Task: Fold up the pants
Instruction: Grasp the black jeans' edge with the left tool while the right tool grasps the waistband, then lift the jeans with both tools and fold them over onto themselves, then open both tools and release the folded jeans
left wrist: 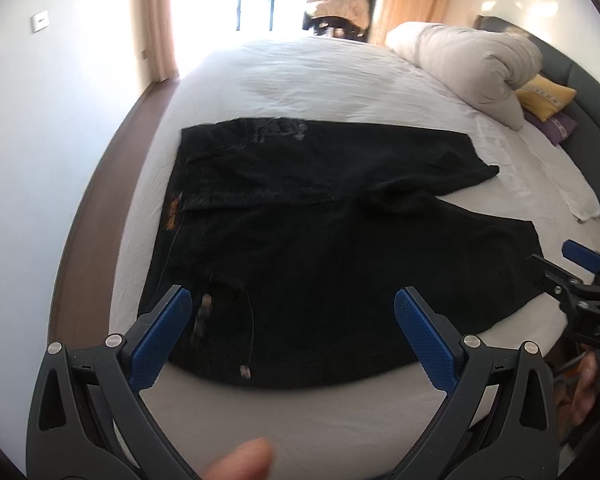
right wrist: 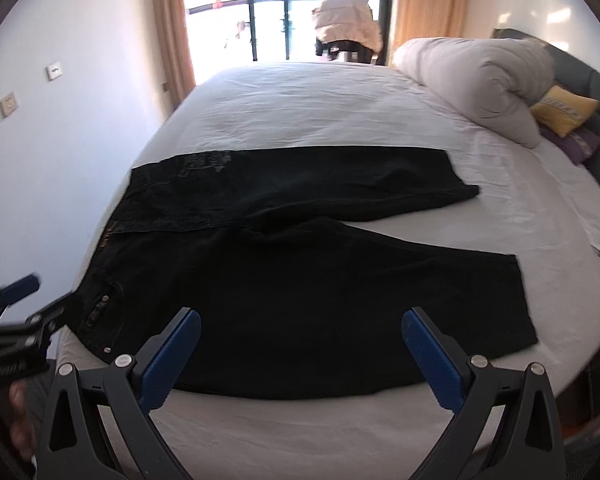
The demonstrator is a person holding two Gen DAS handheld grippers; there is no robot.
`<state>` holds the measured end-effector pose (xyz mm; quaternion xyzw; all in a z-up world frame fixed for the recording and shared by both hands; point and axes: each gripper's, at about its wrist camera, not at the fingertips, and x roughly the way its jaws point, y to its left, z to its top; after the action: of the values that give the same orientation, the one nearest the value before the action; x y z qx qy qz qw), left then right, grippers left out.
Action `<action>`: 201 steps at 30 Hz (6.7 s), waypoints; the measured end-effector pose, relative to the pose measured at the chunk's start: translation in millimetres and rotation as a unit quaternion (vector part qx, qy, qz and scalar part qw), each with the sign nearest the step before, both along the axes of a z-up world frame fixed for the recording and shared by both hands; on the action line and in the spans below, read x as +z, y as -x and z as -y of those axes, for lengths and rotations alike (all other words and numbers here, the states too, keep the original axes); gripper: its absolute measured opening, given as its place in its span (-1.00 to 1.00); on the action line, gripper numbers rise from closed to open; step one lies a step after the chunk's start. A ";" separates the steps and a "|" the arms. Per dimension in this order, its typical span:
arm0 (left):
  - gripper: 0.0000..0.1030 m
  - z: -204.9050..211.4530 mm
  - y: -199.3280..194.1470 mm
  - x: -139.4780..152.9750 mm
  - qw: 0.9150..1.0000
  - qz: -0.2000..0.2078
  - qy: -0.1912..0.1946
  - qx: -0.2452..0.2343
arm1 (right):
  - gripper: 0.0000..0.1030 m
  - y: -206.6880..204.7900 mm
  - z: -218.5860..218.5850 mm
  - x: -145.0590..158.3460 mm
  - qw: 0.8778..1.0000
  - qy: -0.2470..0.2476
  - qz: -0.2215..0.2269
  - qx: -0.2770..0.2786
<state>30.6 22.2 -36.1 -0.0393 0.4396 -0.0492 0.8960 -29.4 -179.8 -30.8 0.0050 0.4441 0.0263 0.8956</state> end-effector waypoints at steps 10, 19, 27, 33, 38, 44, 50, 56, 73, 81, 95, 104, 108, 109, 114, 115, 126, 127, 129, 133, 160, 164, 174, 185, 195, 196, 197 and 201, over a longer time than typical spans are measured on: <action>1.00 -51.7 -167.2 -13.7 0.994 -0.004 -0.069 -0.083 | 0.94 -82.4 39.7 -18.0 0.996 -0.047 -0.016 0.078; 1.00 -61.6 -367.6 -60.8 0.961 -0.104 -0.129 -0.223 | 0.55 -159.7 52.7 -45.3 0.981 -0.023 -0.039 0.187; 0.63 -35.9 -418.7 -116.5 0.930 -0.186 -0.117 -0.294 | 0.54 -209.1 47.4 -75.9 0.970 -0.037 -0.067 0.230; -0.05 -35.3 -426.5 -132.2 0.930 -0.201 -0.096 -0.293 | 0.51 -227.1 35.2 -85.9 0.962 -0.040 -0.072 0.261; -0.69 -38.3 -418.7 -124.2 0.936 -0.188 -0.093 -0.283 | 0.50 -246.6 26.7 -82.4 0.959 -0.028 -0.064 0.273; -0.86 -33.6 -379.5 -97.9 0.943 -0.121 -0.120 -0.287 | 0.49 -286.5 13.8 -72.1 0.950 0.011 -0.036 0.309; -0.87 -36.6 -321.1 -67.1 0.941 -0.046 -0.153 -0.298 | 0.25 -344.0 -4.5 -82.1 0.935 0.077 -0.043 0.345; -0.87 -45.1 -295.7 -52.4 0.943 -0.013 -0.149 -0.298 | 0.16 -382.7 -18.6 -106.5 0.905 0.141 -0.076 0.394; -0.88 -35.8 -290.2 -54.8 0.940 0.003 -0.151 -0.305 | -0.61 -396.6 -41.6 -119.2 0.876 0.151 -0.111 0.445; -0.89 -36.9 -280.5 -47.9 0.946 0.009 -0.142 -0.291 | -0.84 -379.1 -36.9 -104.6 0.898 0.114 -0.083 0.417; -0.89 -13.5 -175.8 -52.2 0.955 -0.002 -0.100 -0.280 | -0.86 -246.6 -56.3 -108.1 0.944 0.062 -0.038 0.323; -0.90 -18.1 -104.3 -80.9 0.955 -0.034 -0.102 -0.275 | -0.86 -196.3 -57.8 -112.6 0.959 0.020 -0.038 0.282; -0.90 -35.0 -88.8 -85.9 0.960 -0.036 -0.102 -0.257 | -0.86 -171.4 -66.7 -111.4 0.953 0.048 -0.030 0.298; -0.90 -39.1 -86.5 -85.8 0.961 -0.036 -0.102 -0.254 | -0.86 -164.0 -62.9 -110.9 0.953 0.046 -0.031 0.298; -0.89 -42.4 -66.3 -77.7 0.959 -0.026 -0.113 -0.258 | -0.86 -141.7 -49.7 -105.1 0.949 0.049 -0.026 0.312; -0.89 -36.8 -59.9 -74.9 0.956 -0.023 -0.124 -0.264 | -0.86 -133.6 -52.0 -104.8 0.946 0.059 -0.024 0.318; -0.89 -34.1 4.2 -91.4 0.935 -0.042 -0.150 -0.319 | -0.86 -76.7 -58.6 -130.3 0.941 0.087 -0.038 0.326; -0.89 -35.4 6.7 -92.3 0.935 -0.043 -0.148 -0.319 | -0.86 -72.6 -59.3 -132.1 0.941 0.088 -0.037 0.325; -0.89 -36.9 13.7 -90.8 0.936 -0.042 -0.143 -0.320 | -0.86 -66.4 -62.5 -134.0 0.939 0.098 -0.032 0.327; -0.89 -37.0 22.8 -86.6 0.930 -0.035 -0.148 -0.334 | -0.86 -58.5 -64.5 -140.0 0.936 0.114 -0.030 0.330; -0.89 -35.8 43.1 -105.8 0.923 -0.024 -0.150 -0.355 | -0.86 -16.8 -49.5 -167.7 0.925 0.182 -0.033 0.331; -0.84 -31.9 48.2 -107.1 0.926 -0.013 -0.158 -0.344 | -0.86 -18.9 -47.2 -168.0 0.927 0.179 -0.031 0.328; -0.60 -40.1 55.3 -86.9 0.935 -0.026 -0.121 -0.333 | -0.78 -9.0 -50.4 -168.9 0.931 0.193 -0.013 0.309; 0.11 -45.9 31.7 -27.9 0.961 0.005 -0.018 -0.275 | 0.29 -9.2 -47.0 -151.3 0.943 0.188 -0.017 0.273; 0.11 -14.9 -58.2 -105.3 0.969 -0.083 -0.049 -0.228 | 0.49 -19.7 -47.1 -155.0 0.956 0.122 -0.044 0.264; 0.12 -14.0 -56.8 -104.2 0.969 -0.074 -0.054 -0.229 | 0.49 -20.7 -43.3 -159.7 0.958 0.112 -0.055 0.258; 0.12 -11.6 -56.3 -101.4 0.968 -0.075 -0.061 -0.230 | 0.49 -20.4 -40.5 -157.8 0.960 0.102 -0.055 0.255; 0.12 -9.7 -55.1 -69.3 0.971 -0.044 -0.032 -0.232 | 0.48 -31.0 -16.4 -126.7 0.971 0.048 -0.040 0.231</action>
<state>85.7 31.9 -105.4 0.0906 0.4770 -0.2395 0.8408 1.6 -163.4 -157.5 -0.1397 0.4692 0.2110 0.8460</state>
